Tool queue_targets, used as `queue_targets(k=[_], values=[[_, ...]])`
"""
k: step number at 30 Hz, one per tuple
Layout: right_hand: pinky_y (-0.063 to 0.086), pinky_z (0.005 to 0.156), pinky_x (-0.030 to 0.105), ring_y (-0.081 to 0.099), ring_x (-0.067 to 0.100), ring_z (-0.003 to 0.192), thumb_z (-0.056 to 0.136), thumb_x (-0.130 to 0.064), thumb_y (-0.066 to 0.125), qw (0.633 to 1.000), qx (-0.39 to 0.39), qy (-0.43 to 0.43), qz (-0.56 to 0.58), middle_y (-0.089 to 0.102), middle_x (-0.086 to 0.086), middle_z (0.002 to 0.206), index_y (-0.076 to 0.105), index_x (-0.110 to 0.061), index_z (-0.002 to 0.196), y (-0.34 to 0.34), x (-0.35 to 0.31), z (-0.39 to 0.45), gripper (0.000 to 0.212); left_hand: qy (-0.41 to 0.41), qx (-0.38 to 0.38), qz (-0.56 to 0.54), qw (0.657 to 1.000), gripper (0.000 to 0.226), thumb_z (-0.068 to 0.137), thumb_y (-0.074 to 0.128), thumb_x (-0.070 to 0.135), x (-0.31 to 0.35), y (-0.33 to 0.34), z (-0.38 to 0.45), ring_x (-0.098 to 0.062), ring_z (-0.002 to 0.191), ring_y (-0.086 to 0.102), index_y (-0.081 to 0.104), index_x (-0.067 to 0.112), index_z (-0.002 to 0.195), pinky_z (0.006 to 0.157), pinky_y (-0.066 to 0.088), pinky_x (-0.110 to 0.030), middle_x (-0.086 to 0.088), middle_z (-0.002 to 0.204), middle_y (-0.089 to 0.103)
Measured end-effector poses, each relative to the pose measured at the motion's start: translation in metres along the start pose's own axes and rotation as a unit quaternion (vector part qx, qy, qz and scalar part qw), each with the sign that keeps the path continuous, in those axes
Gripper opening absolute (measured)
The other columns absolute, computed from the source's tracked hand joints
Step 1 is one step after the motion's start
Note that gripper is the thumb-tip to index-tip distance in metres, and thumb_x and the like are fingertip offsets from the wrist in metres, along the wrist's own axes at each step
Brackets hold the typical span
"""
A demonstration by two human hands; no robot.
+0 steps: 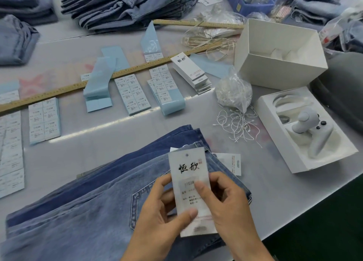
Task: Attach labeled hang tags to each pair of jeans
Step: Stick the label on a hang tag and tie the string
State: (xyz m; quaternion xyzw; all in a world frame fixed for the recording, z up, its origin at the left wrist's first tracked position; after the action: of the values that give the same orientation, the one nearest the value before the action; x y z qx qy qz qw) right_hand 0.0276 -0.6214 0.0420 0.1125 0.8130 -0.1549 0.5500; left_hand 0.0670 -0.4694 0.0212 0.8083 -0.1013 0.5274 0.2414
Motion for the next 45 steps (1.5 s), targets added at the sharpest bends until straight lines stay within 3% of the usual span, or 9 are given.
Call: queue_targets(k=[6, 10, 13, 15, 19, 28, 32, 37, 45], values=[[0.051, 0.093, 0.02, 0.059, -0.003, 0.112, 0.092, -0.024, 0.071, 0.967, -0.089, -0.089, -0.224, 0.063, -0.023, 0.116, 0.055, -0.043, 0.127, 0.005, 0.004, -0.007, 0.042, 0.017, 0.167, 0.062, 0.984, 0.003, 0.081, 0.071, 0.033, 0.011, 0.002, 0.024, -0.018, 0.068, 0.074, 0.069, 0.034, 0.082, 0.052, 0.055, -0.021, -0.003, 0.081, 0.078], [0.051, 0.092, 0.019, 0.063, 0.003, 0.107, 0.084, -0.038, 0.075, 0.961, -0.193, -0.066, -0.188, 0.064, -0.017, 0.116, 0.052, -0.051, 0.135, -0.007, -0.002, 0.005, 0.057, 0.011, 0.201, 0.102, 0.974, 0.025, 0.083, 0.064, 0.052, 0.018, 0.005, 0.041, -0.014, 0.057, 0.065, 0.068, 0.029, 0.077, 0.049, 0.049, -0.023, -0.004, 0.071, 0.073], [0.055, 0.071, 0.019, 0.068, 0.009, 0.078, 0.092, -0.025, 0.072, 0.983, 0.037, -0.112, -0.139, 0.069, -0.009, 0.092, 0.068, -0.041, 0.109, -0.053, -0.002, 0.052, 0.024, -0.006, 0.204, 0.118, 0.972, 0.034, 0.085, 0.059, 0.055, 0.023, 0.001, 0.055, -0.018, 0.053, 0.064, 0.065, 0.024, 0.074, 0.049, 0.047, -0.027, -0.005, 0.069, 0.072], [0.053, 0.072, 0.025, 0.063, 0.007, 0.077, 0.095, -0.012, 0.067, 0.937, 0.188, -0.13, -0.263, 0.065, -0.01, 0.089, 0.068, -0.029, 0.099, -0.083, 0.008, 0.097, 0.017, -0.019, 0.197, 0.125, 0.972, 0.031, 0.092, 0.058, 0.048, 0.024, 0.0, 0.061, -0.018, 0.054, 0.068, 0.068, 0.025, 0.073, 0.046, 0.049, -0.024, -0.002, 0.07, 0.074], [0.046, 0.084, 0.033, 0.06, 0.023, 0.094, 0.096, -0.01, 0.064, 0.901, 0.154, -0.056, -0.401, 0.064, 0.005, 0.101, 0.071, -0.007, 0.105, -0.107, 0.05, 0.176, 0.012, -0.052, 0.177, 0.098, 0.978, 0.015, 0.098, 0.061, 0.029, 0.023, -0.002, 0.062, -0.025, 0.06, 0.074, 0.074, 0.024, 0.094, 0.044, 0.057, -0.029, -0.002, 0.077, 0.077], [0.041, 0.081, 0.035, 0.053, 0.028, 0.101, 0.1, -0.014, 0.055, 0.846, 0.113, -0.026, -0.52, 0.058, 0.007, 0.105, 0.06, -0.009, 0.095, -0.107, 0.08, 0.215, 0.008, -0.058, 0.173, 0.099, 0.978, 0.007, 0.098, 0.061, 0.026, 0.02, -0.012, 0.065, -0.023, 0.062, 0.075, 0.068, 0.028, 0.101, 0.046, 0.056, -0.025, -0.002, 0.077, 0.078], [0.049, 0.075, 0.038, 0.061, 0.025, 0.086, 0.099, -0.012, 0.059, 0.908, 0.158, -0.101, -0.373, 0.066, 0.0, 0.086, 0.062, -0.013, 0.091, -0.09, 0.021, 0.191, 0.008, -0.014, 0.179, 0.081, 0.98, 0.014, 0.096, 0.065, 0.023, 0.028, -0.01, 0.066, -0.022, 0.067, 0.075, 0.072, 0.033, 0.089, 0.05, 0.056, -0.025, -0.001, 0.081, 0.078], [0.047, 0.07, 0.009, 0.065, 0.007, 0.081, 0.089, -0.011, 0.073, 0.934, 0.085, -0.249, -0.243, 0.07, -0.017, 0.086, 0.072, -0.024, 0.096, -0.043, -0.06, 0.107, 0.015, 0.035, 0.172, 0.09, 0.98, 0.022, 0.098, 0.063, 0.023, 0.039, 0.0, 0.066, -0.015, 0.073, 0.076, 0.061, 0.045, 0.094, 0.054, 0.057, -0.024, 0.007, 0.085, 0.079], [0.053, 0.073, 0.016, 0.068, 0.008, 0.085, 0.09, -0.011, 0.074, 0.959, 0.01, -0.215, -0.187, 0.071, -0.015, 0.089, 0.074, -0.024, 0.099, -0.003, -0.063, 0.067, 0.016, 0.124, 0.126, 0.122, 0.977, 0.012, 0.092, 0.059, 0.039, 0.055, 0.01, 0.06, -0.008, 0.079, 0.074, 0.063, 0.048, 0.1, 0.062, 0.055, -0.017, 0.009, 0.086, 0.078]])
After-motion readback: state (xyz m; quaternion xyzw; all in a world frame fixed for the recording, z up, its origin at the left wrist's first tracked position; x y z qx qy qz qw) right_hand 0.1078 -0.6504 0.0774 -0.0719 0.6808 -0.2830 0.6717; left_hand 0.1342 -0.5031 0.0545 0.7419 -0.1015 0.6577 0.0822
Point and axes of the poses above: each hand's wrist, its own z-axis towards the middle knuckle, its own y-axis out of the palm, x = y × z, the point moved 3 cm from there along z, towards the middle knuckle
